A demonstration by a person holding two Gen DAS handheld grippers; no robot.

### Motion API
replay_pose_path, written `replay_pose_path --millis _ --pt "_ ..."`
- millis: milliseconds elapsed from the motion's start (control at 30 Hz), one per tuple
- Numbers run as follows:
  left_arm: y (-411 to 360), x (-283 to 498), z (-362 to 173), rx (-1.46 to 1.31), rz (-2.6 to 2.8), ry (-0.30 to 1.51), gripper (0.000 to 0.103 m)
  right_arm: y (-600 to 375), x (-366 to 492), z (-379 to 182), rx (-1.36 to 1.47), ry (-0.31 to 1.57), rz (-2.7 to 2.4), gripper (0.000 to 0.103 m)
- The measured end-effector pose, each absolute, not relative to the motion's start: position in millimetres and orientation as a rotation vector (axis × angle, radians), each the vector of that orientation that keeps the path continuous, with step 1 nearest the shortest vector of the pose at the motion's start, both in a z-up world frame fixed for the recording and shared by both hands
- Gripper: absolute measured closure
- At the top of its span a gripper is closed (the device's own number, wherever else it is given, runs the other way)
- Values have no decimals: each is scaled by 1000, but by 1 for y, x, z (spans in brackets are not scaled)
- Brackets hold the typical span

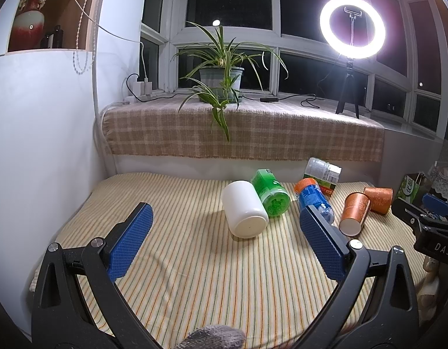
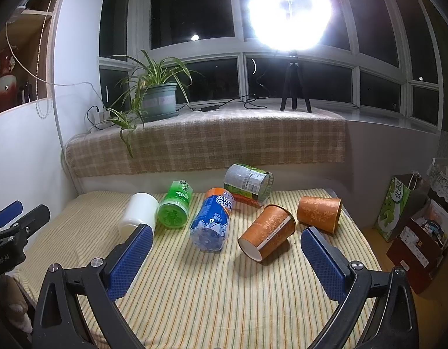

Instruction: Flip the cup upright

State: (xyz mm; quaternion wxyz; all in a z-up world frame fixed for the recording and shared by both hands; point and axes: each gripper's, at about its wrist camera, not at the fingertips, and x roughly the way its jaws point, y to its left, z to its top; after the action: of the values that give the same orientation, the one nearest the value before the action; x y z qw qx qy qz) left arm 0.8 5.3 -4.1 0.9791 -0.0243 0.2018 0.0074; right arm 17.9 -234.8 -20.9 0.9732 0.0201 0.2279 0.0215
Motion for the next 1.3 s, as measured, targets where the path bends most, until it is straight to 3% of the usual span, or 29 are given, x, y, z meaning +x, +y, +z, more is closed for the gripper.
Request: replay_pose_path --millis 433,867,1300 --pt "19 9 -19 -57 26 429 1 -218 50 -17 68 526 140 0" --pt "52 0 -37 -58 84 490 1 -201 144 -13 128 716 293 1" --pt "81 -9 -44 -90 139 525 1 -164 289 -55 175 1059 362 16"
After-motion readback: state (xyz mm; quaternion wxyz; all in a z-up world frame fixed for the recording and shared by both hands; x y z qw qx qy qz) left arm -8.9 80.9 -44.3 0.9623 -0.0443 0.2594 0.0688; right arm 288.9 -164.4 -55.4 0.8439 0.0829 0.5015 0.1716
